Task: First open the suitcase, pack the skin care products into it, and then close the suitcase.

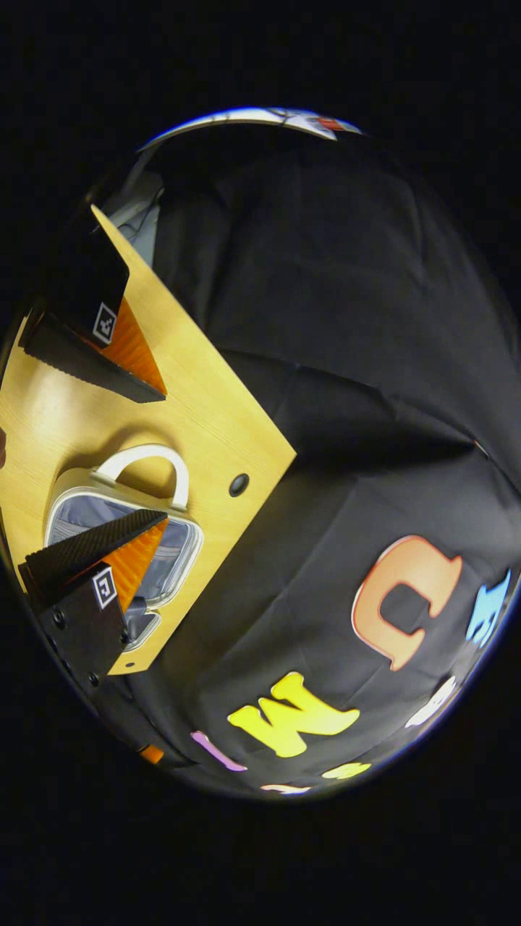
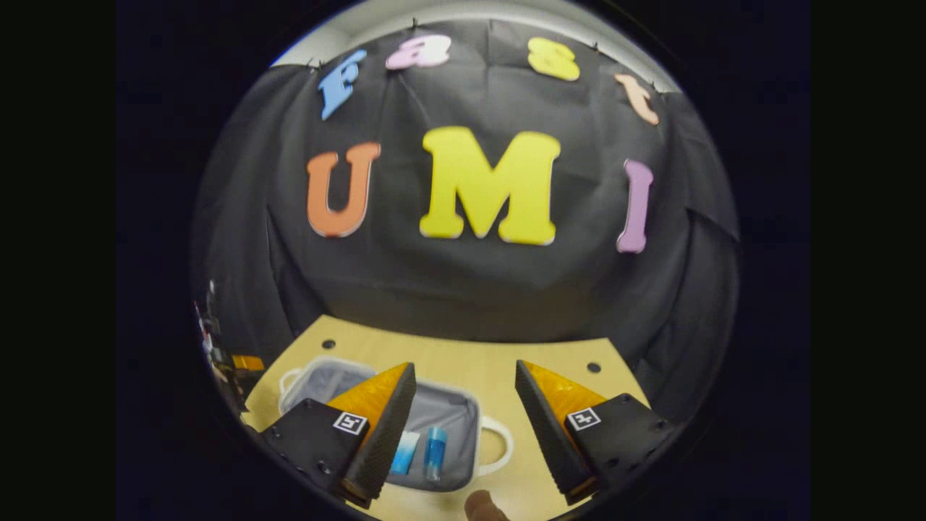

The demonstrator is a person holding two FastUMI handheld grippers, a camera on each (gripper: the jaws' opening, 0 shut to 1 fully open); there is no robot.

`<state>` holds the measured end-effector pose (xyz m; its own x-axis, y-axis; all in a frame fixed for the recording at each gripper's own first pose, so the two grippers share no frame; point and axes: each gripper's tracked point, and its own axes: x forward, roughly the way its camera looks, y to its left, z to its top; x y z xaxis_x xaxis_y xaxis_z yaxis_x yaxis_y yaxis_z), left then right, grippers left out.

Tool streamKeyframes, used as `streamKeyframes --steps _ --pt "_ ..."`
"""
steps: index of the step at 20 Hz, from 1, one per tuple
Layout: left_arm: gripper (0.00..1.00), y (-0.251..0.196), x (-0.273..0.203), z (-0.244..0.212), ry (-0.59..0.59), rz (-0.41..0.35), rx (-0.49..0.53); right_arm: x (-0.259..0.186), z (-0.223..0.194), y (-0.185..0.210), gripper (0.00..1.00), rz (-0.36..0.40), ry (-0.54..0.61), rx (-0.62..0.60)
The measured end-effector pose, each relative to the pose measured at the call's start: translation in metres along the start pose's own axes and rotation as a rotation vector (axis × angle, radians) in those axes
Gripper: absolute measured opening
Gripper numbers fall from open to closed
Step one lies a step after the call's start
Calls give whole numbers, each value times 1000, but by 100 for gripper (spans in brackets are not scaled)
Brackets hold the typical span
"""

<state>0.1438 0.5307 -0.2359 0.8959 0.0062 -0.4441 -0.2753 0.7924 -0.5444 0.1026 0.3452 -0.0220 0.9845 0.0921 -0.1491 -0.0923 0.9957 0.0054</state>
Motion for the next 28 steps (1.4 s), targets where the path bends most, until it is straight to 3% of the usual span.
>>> streamKeyframes --steps 5,8,10,11,12,13,14,15,16,17,18,19,22,25,28 --pt "100 7 34 -39 125 -111 -312 -76 62 -57 77 -68 -200 -33" --pt "95 5 54 -41 134 -193 -519 -108 70 -79 79 -107 -236 -92" --pt "88 8 63 -42 127 -224 -599 -119 71 -90 79 -128 -246 -135" --pt "78 10 66 -41 118 -240 -624 -124 68 -97 79 -142 -243 -152" --pt "86 8 70 -41 117 -253 -651 -126 65 -102 79 -153 -235 -161" --pt "64 7 72 -40 115 -263 -666 -130 63 -107 79 -164 -228 -162" --pt "71 9 71 -38 118 -265 -674 -134 61 -114 79 -178 -223 -159" --pt "48 6 73 -39 120 -272 -677 -138 60 -123 79 -198 -218 -156" --pt "43 3 73 -40 119 -275 -668 -143 59 -130 79 -212 -215 -151" --pt "17 3 75 -40 114 -264 -651 -148 56 -137 79 -224 -208 -148" --pt "9 4 77 -43 121 -246 -634 -152 55 -144 80 -238 -204 -143" --pt "13 2 73 -41 120 -241 -621 -157 52 -150 79 -247 -201 -138" --pt "8 -4 65 -35 101 -223 -552 -170 44 -167 80 -262 -186 -121" --pt "6 -11 53 -28 82 -179 -487 -174 45 -178 78 -241 -182 -115" --pt "4 -34 32 -7 26 -195 -411 -177 53 -189 79 -207 -200 -92"
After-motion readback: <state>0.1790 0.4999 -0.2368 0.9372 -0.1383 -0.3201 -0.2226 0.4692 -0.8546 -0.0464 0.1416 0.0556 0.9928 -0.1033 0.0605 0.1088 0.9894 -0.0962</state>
